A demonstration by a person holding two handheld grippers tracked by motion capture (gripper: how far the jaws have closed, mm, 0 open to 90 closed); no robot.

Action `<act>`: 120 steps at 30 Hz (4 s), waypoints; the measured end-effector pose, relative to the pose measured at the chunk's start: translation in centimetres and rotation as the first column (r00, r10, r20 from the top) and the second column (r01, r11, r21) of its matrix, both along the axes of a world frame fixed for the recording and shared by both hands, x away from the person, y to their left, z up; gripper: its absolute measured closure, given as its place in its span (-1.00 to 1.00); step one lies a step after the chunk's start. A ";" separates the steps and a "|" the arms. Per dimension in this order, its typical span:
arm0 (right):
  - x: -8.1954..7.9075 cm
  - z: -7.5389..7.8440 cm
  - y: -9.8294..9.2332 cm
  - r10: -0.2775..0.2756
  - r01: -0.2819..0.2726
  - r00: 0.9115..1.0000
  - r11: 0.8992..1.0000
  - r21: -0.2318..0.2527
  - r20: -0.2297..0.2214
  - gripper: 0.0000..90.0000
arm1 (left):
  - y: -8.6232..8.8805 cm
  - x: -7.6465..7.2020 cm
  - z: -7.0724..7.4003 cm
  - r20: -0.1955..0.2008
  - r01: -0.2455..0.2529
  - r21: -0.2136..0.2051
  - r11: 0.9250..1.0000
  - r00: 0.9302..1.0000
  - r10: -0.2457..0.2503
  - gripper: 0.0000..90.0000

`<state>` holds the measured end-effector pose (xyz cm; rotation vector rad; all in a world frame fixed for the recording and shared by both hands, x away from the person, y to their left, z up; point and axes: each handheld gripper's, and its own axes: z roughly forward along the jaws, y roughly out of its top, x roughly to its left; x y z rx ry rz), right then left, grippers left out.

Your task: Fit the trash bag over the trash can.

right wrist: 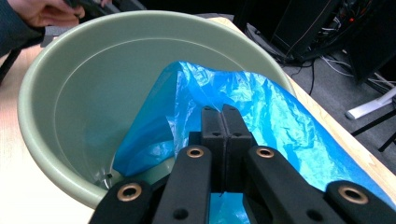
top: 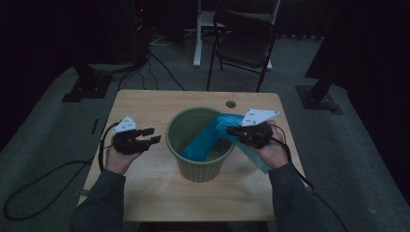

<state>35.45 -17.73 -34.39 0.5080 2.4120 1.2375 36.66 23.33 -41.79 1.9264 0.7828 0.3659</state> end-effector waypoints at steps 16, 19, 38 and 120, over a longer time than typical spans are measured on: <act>0.1 0.1 0.0 0.012 -0.013 1.000 1.000 -0.004 -0.006 1.00 | 0.4 0.0 2.6 0.049 0.107 -0.035 0.994 0.993 -0.105 0.22; 0.1 0.2 0.0 0.012 -0.012 1.000 1.000 -0.004 -0.008 1.00 | 0.1 0.0 2.9 0.054 0.113 -0.020 0.993 0.992 -0.112 0.22; 0.1 0.3 0.3 0.028 -0.028 1.000 1.000 0.000 -0.008 1.00 | -2.0 -0.3 4.9 0.080 0.217 -0.004 0.976 0.973 -0.216 0.25; -0.9 3.0 -0.9 -0.004 0.000 0.999 0.997 0.079 0.044 0.76 | -10.7 -0.3 6.3 0.092 0.294 0.290 0.911 0.939 -0.332 0.96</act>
